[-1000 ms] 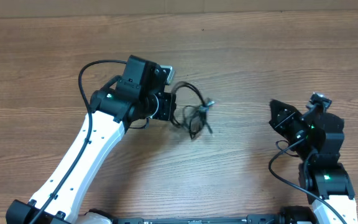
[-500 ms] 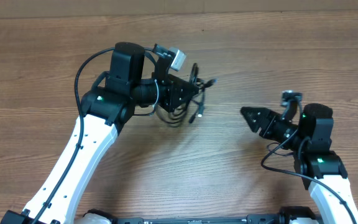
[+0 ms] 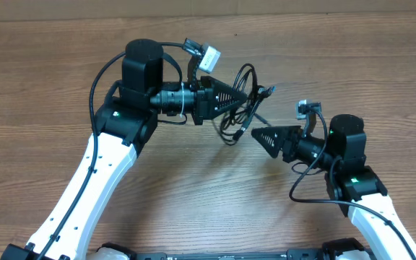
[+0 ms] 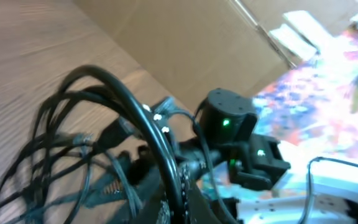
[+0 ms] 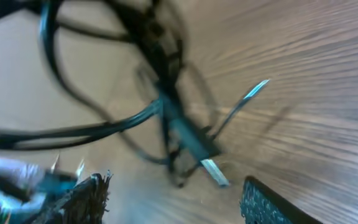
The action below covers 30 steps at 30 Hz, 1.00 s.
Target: Untangle cables
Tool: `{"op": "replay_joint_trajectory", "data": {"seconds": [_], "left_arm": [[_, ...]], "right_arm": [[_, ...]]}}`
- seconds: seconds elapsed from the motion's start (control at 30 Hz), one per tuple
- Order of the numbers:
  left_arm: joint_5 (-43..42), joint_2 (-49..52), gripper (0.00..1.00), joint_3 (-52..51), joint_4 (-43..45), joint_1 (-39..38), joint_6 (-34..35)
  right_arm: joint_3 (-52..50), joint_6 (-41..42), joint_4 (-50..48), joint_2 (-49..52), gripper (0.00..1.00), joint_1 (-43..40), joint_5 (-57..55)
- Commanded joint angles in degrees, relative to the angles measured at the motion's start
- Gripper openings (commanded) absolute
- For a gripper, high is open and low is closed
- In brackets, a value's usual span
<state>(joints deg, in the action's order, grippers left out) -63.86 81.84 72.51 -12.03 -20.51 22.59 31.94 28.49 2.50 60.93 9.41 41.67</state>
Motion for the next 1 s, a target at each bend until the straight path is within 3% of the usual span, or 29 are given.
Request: {"op": "replay_joint_trajectory", "data": {"seconds": [0.0,0.2,0.4,0.6,0.87,0.97], "left_arm": [[-7.06,-1.38,0.04,0.96,4.81,-0.24,5.66],[-7.74,-1.38,0.04,0.96,8.44,-2.10,6.82],[-9.64,-1.40,0.04,0.96,12.15,-2.19,12.33],[-18.43,-1.40,0.04,0.96,37.70,-3.02,31.47],[-20.26,-1.40,0.04,0.96,73.05,0.72,55.80],[-20.41,-1.40,0.04,0.96,78.38,5.53,60.59]], "right_arm": [[1.05,8.72,-2.60,0.17,0.68,2.84,-10.47],[1.05,11.23,-13.57,0.98,0.68,10.08,-11.56],[1.05,18.47,-12.48,3.98,0.67,13.92,-26.73],[1.05,19.93,-14.62,12.22,0.62,14.03,-37.03],[1.05,19.47,-1.07,13.22,0.62,11.56,-52.35],[1.05,19.50,2.86,13.22,0.62,8.33,-53.44]]}}
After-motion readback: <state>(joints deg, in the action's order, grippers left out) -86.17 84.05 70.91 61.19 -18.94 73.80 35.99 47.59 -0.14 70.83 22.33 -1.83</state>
